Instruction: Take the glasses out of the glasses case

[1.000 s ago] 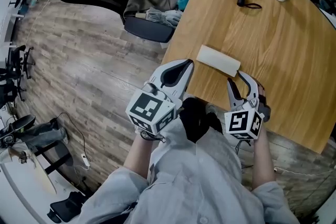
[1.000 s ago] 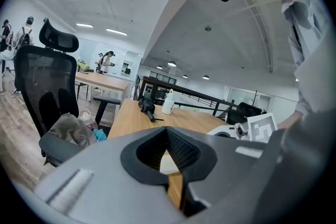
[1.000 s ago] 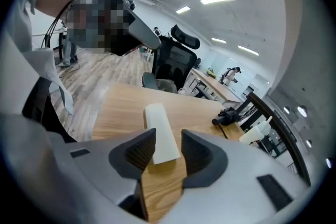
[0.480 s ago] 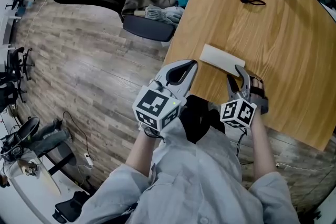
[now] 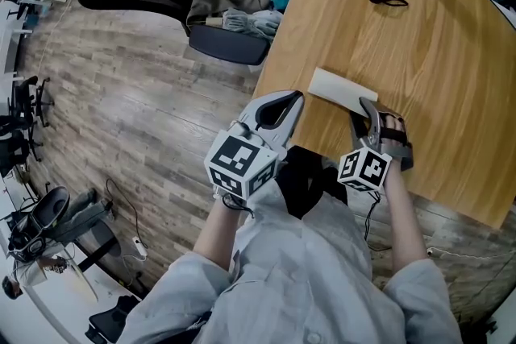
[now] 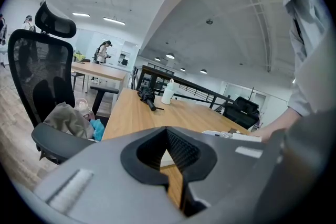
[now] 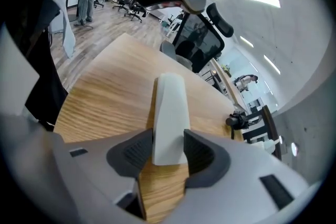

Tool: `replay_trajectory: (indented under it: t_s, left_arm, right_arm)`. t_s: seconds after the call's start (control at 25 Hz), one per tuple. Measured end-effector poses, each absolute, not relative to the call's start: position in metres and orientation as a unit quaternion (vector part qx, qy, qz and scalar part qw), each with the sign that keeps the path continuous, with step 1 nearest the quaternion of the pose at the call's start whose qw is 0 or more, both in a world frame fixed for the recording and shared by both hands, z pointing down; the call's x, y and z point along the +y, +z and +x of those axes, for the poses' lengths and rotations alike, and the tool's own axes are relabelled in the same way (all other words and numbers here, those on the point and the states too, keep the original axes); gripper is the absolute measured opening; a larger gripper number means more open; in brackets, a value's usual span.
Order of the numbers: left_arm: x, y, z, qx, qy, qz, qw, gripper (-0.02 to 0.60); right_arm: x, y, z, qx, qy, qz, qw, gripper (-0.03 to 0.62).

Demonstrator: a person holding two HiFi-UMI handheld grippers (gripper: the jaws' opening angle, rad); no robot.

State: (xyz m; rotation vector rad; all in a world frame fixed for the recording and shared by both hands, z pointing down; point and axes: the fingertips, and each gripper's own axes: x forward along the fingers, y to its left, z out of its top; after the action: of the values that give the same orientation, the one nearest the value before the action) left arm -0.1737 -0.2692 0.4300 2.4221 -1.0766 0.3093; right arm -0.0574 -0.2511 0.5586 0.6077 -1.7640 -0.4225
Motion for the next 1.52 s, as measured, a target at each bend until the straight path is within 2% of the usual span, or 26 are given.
replay_trajectory:
  t_s: [0.36,0.68,0.96,1.28,1.52]
  left_arm:
    - [-0.271,0.434,-0.172,-0.381,0.129,0.887,0.227,0.005]
    - [-0.272,0.439,-0.164,-0.375,0.16,0.892,0.194,0.005]
    - [-0.282,0.451,-0.164,-0.365,0.205,0.898,0.134,0.013]
    - [-0.277,0.505,-0.157,-0.287,0.364,0.886,0.013,0.094]
    - [-0.285,0.529,-0.151,-0.25,0.418,0.872,-0.036,0.098]
  right_arm:
    - [-0.252,0.554,-0.059,-0.782,-0.117,0.236,0.564,0.161]
    - [-0.249,0.551,-0.058,-0.79,-0.101,0.221,0.563,0.146]
    - [-0.25,0.545,-0.059,-0.8,-0.084,0.204,0.558,0.115]
    - [-0.249,0.538,-0.058,-0.802,-0.086,0.212,0.552,0.069]
    - [-0.254,0.53,-0.057,-0.8,-0.092,0.226,0.548,0.049]
